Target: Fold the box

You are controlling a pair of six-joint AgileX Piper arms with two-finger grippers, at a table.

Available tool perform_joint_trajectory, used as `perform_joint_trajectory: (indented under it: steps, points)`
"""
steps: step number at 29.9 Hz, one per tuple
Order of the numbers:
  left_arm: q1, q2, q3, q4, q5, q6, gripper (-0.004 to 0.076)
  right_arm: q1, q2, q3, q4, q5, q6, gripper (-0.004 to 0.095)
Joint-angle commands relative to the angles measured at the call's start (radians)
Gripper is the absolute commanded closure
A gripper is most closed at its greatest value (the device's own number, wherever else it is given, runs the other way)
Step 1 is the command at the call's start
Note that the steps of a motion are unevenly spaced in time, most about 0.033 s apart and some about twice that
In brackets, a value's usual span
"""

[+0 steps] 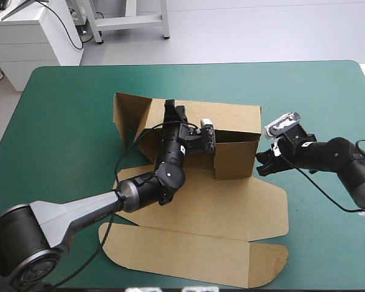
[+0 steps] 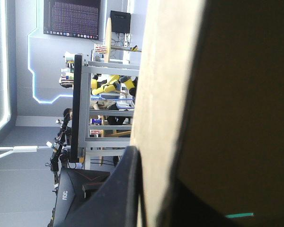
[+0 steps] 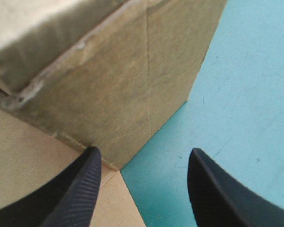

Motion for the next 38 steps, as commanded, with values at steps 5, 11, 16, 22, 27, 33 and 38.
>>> perform_joint_trajectory:
  steps: [5, 11, 16, 22, 27, 33, 38]
  points:
    - [-0.002, -0.024, -0.011, -0.011, -0.005, -0.02, 0.0731, 0.002, -0.053, -0.028, -0.03, 0.107, -0.015, 0.0409]
    - [-0.002, -0.024, -0.011, -0.005, -0.007, -0.02, 0.0731, 0.002, -0.073, -0.028, -0.024, 0.117, -0.017, 0.0512]
    - [-0.002, -0.024, -0.011, -0.008, -0.002, -0.007, 0.0731, 0.002, -0.055, -0.028, 0.027, 0.034, -0.04, 0.0587]
    - [-0.002, -0.024, -0.011, -0.025, -0.002, -0.009, 0.0731, 0.002, -0.041, -0.028, 0.058, 0.043, -0.04, 0.0646]
    - [-0.002, -0.024, -0.011, -0.025, -0.002, -0.009, 0.0731, 0.002, -0.041, -0.028, 0.058, 0.052, -0.034, 0.0718]
    - [-0.002, -0.024, -0.011, -0.025, -0.002, -0.009, 0.0731, 0.002, -0.041, -0.028, 0.069, 0.069, 0.062, 0.0794]
    - [-0.002, -0.024, -0.011, -0.025, -0.002, -0.009, 0.0731, 0.002, -0.034, -0.028, 0.046, 0.07, 0.08, 0.0781]
